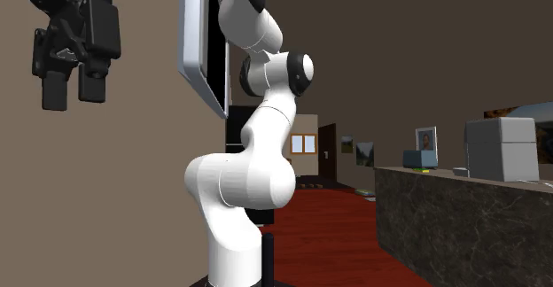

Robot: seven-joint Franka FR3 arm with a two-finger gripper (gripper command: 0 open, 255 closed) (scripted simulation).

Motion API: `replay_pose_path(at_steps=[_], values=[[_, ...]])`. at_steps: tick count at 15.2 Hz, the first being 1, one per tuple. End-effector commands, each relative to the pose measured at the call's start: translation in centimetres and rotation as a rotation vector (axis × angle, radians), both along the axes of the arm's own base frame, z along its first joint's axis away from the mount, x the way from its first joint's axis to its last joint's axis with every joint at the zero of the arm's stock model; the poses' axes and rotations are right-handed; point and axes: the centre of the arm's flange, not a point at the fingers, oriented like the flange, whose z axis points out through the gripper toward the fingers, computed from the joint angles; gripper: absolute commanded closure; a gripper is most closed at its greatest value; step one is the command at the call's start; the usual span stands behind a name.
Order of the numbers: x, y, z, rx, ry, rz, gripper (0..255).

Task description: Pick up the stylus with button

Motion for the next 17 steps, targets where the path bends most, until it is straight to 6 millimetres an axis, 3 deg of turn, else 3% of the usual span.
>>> replay_pose_path(at_steps=[1,9,17], values=[[0.0,0.0,0.0,0.0,0.0,0.0,0],[-0.9,9.7,-4.6,-0.011,0.017,0.209,0],[-3.8,19.0,-9.3,-0.023,0.035,0.418,0]])
